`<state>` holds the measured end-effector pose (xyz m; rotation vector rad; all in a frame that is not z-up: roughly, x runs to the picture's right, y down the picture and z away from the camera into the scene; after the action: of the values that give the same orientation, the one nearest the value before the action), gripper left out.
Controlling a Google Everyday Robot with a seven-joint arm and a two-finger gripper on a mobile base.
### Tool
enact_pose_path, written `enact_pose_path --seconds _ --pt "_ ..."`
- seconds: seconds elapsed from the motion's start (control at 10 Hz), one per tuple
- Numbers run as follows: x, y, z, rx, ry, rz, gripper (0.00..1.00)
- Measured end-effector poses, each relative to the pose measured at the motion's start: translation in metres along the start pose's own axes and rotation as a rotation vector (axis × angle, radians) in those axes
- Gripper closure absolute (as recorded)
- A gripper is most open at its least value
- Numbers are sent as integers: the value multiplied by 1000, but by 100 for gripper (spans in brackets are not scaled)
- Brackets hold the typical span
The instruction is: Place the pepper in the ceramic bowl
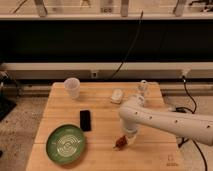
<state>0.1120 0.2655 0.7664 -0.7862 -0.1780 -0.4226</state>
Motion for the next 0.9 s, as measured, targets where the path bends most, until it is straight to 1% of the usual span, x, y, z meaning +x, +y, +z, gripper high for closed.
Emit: enact_pose_path --seconds 0.1,0.3,0.4,0.5,0.8,0.9 --pt "2 -2 0 -1 3 2 99" --pt "11 1 -1 -4 12 -15 99" --pt "11 1 -4 -5 17 -26 99" --pt "6 -2 -6 -4 20 -39 99" --pt "-26 -19 -14 -4 33 -71 99" --pt "-30 -21 -15 -6 38 -80 99"
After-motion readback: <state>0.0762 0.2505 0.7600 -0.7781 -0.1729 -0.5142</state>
